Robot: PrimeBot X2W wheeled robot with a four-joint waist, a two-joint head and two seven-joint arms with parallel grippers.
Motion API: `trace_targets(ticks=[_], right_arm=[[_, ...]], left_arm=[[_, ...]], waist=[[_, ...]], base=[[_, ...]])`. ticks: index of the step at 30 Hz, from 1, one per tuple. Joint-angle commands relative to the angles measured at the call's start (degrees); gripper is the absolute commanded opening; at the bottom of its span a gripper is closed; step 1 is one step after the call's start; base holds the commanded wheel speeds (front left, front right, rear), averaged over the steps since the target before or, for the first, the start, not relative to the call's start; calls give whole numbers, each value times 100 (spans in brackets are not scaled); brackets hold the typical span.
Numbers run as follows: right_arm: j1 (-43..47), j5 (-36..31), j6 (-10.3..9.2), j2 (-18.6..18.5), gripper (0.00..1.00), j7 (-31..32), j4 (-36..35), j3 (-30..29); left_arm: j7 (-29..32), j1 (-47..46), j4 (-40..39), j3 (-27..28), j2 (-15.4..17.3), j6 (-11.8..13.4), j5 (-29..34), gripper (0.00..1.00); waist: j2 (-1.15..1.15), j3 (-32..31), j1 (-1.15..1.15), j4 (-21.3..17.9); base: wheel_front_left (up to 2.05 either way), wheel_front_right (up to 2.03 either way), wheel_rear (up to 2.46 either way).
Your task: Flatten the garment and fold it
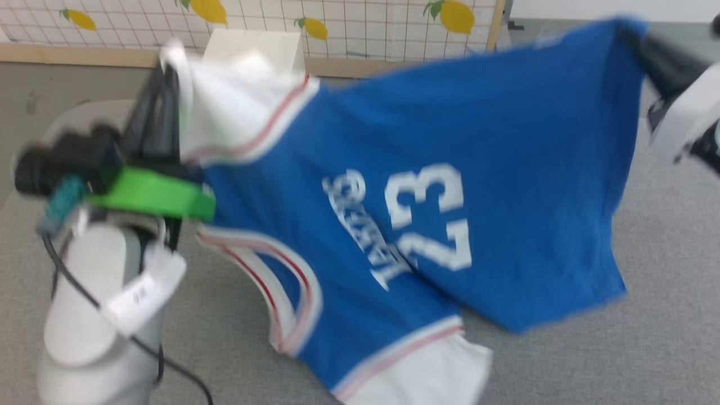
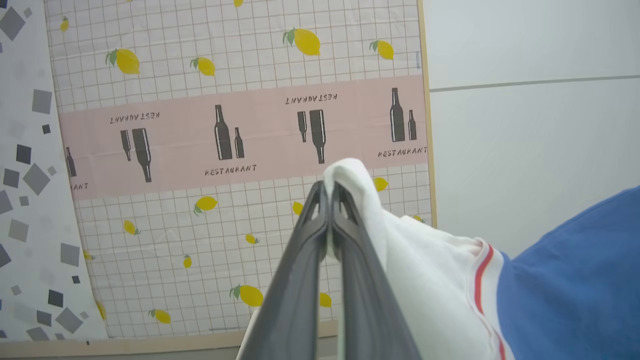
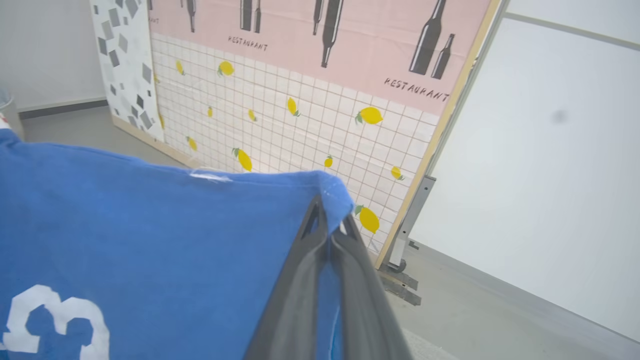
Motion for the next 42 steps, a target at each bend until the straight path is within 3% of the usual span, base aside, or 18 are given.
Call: trace_targets(ticks=[1,6,15,25,33,42], right_arm=[[-191,-187,-8,147,0,-147,106,-219],[-803,-1028,-8,722,0,-513,522,-1173],[-2571,-2313,-8,1641,0,-649,819,-2149],[-4568,-3133,-8,1908,0,-692,1227,-2391],[-4881,-3321,-8,1902,0,-1003,1906,-1981],[-3962,-2971,-8,1929,0,-1422,2778,-1315]], left_arm=[[12,-372,75,-21,9,-29,23,0],[-43,-1841,553,-55,-50,-35,75,0],[-149,-4684,1537,-46,67,-99,172,0],[-248,-7114,2316,-106,286,-200,174,0],[-333,-7364,2886,-127,431,-237,79,0],[-380,-5740,3173,-29,338,-268,-202,0]], waist=[[0,179,0,-34],[0,689,0,-118],[0,1920,0,-365],[0,3016,0,-474],[0,3292,0,-515],[0,2929,0,-420]], base=[[0,0,0],[0,0,0],[0,0,0],[0,0,0],[0,0,0],[0,0,0]])
